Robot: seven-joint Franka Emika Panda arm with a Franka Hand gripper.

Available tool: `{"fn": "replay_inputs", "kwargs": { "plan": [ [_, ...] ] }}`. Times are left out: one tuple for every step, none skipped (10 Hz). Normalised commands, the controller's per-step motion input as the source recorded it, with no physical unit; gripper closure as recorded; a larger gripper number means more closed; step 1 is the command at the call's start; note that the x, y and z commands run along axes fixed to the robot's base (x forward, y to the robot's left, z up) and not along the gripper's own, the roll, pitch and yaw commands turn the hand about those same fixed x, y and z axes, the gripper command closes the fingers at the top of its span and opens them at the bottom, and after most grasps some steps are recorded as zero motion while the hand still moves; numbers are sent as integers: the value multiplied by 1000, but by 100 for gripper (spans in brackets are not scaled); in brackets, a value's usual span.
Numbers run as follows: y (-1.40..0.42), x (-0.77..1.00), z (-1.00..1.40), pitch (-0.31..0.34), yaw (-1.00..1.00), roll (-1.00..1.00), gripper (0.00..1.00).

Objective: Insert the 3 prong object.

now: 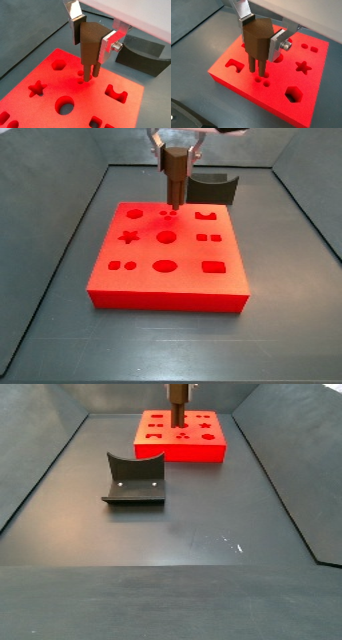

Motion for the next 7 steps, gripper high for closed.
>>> {"fn": "replay_inputs", "kwargs": {
  "plan": [
    [43,0,-157,-19,-189,51,100],
    [77,0,-123,0,-183,0,100],
    [89,0,-151,0,-166,0,100],
    [74,37,-157,0,-154,0,100],
    [14,63,-220,0,-143,0,100],
    [0,17,-200,21,-100,-21,100],
    [0,0,-166,29,-37,-23,100]
  ]
}}
